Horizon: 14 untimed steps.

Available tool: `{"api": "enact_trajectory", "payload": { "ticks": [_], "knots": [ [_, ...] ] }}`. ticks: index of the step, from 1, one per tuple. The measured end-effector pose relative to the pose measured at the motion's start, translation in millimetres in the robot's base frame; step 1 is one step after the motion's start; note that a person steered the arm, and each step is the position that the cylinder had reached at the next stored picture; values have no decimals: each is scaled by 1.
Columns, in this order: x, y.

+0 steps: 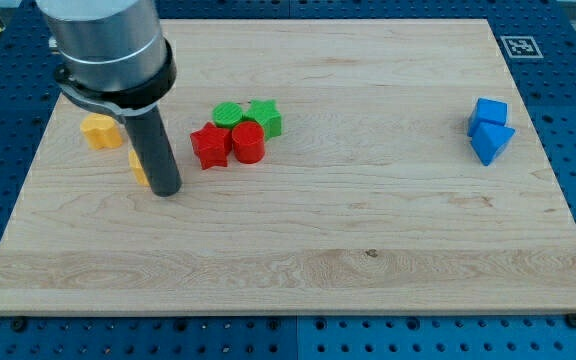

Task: Slide the red star towards the bottom left

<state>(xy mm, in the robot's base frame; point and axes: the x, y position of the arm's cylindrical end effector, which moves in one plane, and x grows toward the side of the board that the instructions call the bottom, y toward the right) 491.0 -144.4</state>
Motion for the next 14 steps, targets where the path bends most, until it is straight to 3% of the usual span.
{"api": "enact_trajectory", "payload": {
  "ticks": [5,7,8,9,11,14],
  "knots": [
    [-18,-46],
    [40,19],
    [31,68],
    [-21,104],
    [-81,129],
    [-85,131]
  ]
}}
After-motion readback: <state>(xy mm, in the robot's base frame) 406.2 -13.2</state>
